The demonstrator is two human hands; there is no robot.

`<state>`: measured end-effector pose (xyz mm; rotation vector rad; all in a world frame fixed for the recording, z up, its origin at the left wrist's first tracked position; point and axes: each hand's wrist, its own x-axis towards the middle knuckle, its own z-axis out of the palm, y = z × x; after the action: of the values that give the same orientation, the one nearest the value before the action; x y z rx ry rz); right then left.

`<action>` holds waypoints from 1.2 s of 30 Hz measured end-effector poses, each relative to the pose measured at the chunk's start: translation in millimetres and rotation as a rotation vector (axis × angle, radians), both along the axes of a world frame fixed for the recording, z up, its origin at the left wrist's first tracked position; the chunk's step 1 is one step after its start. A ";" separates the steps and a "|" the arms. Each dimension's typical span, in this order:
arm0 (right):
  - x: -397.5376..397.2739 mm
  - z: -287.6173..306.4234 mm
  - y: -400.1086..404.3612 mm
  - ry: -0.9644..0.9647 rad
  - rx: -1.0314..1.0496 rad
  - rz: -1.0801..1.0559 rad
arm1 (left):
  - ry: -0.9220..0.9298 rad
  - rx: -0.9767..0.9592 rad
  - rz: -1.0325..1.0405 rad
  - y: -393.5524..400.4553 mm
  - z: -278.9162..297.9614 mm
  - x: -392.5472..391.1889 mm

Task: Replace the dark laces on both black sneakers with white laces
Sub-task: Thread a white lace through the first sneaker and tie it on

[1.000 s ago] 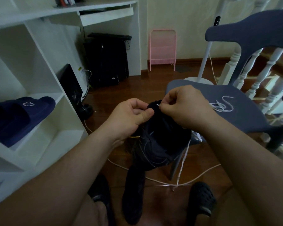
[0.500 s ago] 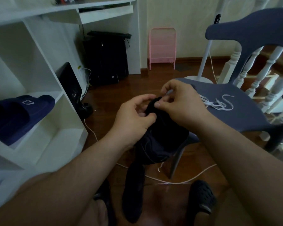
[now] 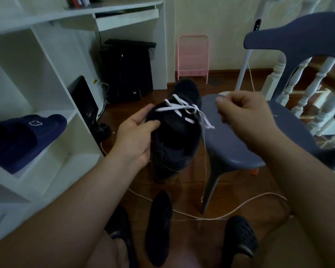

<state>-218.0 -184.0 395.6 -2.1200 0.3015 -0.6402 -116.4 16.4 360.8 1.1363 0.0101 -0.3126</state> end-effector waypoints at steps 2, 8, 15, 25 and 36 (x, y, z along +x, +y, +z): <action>-4.2 -4.3 1.2 0.185 -0.101 0.073 | -0.030 -0.057 0.046 1.0 0.6 -0.2; 9.1 -39.5 23.4 0.261 -0.011 0.095 | -0.123 -0.104 0.068 -1.3 1.4 -10.0; 22.9 -55.6 22.2 0.031 0.065 -0.101 | -0.242 -0.057 -0.056 -1.6 4.9 -16.8; 15.0 -53.1 25.7 -0.046 -0.023 -0.160 | -0.111 -0.042 -0.012 10.2 8.4 -3.7; 8.1 -50.7 19.8 -0.123 -0.241 -0.202 | -0.048 0.190 -0.159 27.0 5.9 15.9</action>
<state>-209.9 -164.1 345.0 -2.2846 0.3890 -0.9624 -100.5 43.4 366.7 1.3363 -0.0945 -0.4324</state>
